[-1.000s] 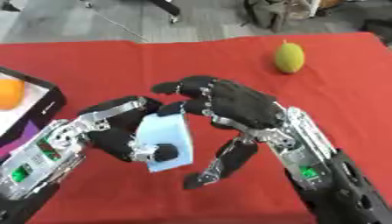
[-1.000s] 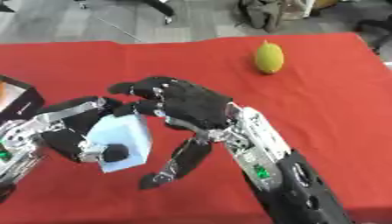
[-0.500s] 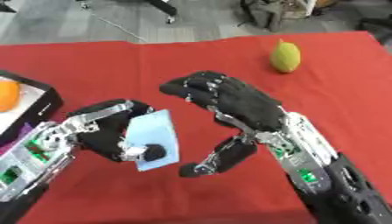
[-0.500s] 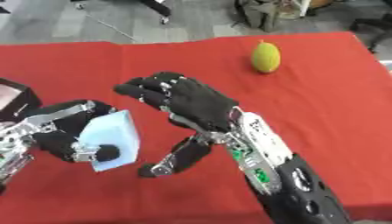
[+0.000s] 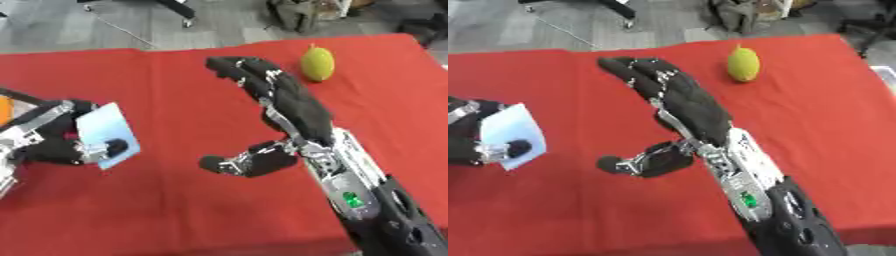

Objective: Pick up the objects with one hand, pass them to the other hand, and then place them into the box on the other side of the table.

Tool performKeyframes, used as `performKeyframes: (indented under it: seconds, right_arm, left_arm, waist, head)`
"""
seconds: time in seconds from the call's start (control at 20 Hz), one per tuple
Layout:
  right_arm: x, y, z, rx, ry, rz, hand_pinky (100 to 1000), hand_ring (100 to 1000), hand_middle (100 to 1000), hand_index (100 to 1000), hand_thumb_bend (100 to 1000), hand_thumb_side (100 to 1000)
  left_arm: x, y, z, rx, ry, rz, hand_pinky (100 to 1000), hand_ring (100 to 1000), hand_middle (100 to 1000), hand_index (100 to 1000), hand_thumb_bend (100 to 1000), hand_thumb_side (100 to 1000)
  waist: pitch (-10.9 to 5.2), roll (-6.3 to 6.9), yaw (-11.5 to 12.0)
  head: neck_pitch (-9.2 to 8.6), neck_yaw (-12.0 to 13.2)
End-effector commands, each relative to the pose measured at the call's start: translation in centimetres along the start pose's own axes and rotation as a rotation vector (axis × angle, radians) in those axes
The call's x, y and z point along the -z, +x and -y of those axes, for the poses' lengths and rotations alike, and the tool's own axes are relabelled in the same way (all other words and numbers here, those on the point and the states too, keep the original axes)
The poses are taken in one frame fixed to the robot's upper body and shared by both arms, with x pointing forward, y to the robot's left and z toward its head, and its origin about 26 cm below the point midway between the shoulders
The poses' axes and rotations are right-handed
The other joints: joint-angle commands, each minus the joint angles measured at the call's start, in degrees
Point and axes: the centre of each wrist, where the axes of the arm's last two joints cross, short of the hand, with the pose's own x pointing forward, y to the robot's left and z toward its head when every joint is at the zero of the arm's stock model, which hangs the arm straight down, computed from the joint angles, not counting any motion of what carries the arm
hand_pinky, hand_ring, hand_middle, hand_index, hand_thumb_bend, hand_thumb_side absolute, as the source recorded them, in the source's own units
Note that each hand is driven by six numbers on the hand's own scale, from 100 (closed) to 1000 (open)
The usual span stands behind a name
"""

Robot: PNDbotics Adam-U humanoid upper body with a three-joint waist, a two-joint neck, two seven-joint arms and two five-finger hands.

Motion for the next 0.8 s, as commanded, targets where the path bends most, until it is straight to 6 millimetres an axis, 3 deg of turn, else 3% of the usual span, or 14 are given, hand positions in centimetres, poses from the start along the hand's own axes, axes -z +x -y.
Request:
performKeyframes:
  seconds: [0.05, 0.25, 0.35, 0.4, 0.5, 0.6, 0.75, 0.8]
  right_arm:
    - [-0.1, -0.3, 0.7, -0.017, -0.021, -0.008, 806, 737, 824, 982, 519, 495]
    - [-0.4, -0.3, 0.4, -0.005, -0.002, -0.011, 807, 737, 823, 983, 505, 502]
    - [-0.5, -0.3, 0.3, 0.002, 0.005, -0.01, 808, 736, 823, 984, 498, 504]
    - [-0.5, -0.3, 0.3, 0.004, 0.008, -0.01, 808, 735, 822, 983, 495, 504]
    - [-0.6, -0.3, 0.3, 0.009, 0.014, -0.009, 808, 734, 821, 983, 489, 505]
    - [-0.6, -0.3, 0.2, 0.015, 0.019, -0.009, 809, 733, 820, 984, 483, 509]
    - [-0.8, -0.4, 0.2, 0.019, 0.029, -0.011, 808, 730, 817, 983, 479, 512]
    - [-0.8, -0.4, 0.2, 0.019, 0.03, -0.013, 808, 729, 816, 983, 477, 514]
  left_arm:
    - [-0.9, -1.8, -5.4, 0.194, 0.34, -0.169, 611, 382, 273, 446, 381, 310]
    - [-1.4, -6.5, -9.0, 0.318, 0.68, -0.516, 605, 397, 292, 470, 390, 316]
    - [-1.6, -8.9, -10.2, 0.365, 0.758, -0.678, 624, 459, 391, 552, 430, 355]
    - [-1.6, -10.0, -10.5, 0.389, 0.77, -0.745, 646, 508, 462, 617, 477, 403]
    - [-1.6, -11.9, -10.9, 0.44, 0.735, -0.846, 698, 637, 632, 770, 731, 531]
    - [-1.4, -13.0, -11.3, 0.482, 0.69, -0.886, 758, 741, 751, 861, 874, 586]
    - [-1.1, -12.9, -12.1, 0.505, 0.661, -0.864, 822, 832, 843, 928, 1000, 718]
    - [-1.0, -12.5, -12.5, 0.509, 0.674, -0.844, 828, 841, 853, 937, 1000, 751]
  waist:
    - [-1.02, 0.34, 0.04]
    - [-1.28, 0.54, -0.31]
    - [-1.39, 0.59, -0.54]
    - [-1.44, 0.6, -0.65]
    - [-1.54, 0.6, -0.87]
    - [-1.63, 0.56, -0.97]
    - [-1.76, 0.43, -1.0]
    - [-1.78, 0.4, -0.98]
  head:
    - [-0.14, 3.76]
    - [-0.16, 10.39]
    - [-0.56, 13.16]
    - [-0.81, 14.27]
    - [-1.31, 16.35]
    - [-1.58, 17.46]
    - [-1.64, 17.77]
    - [-1.64, 17.74]
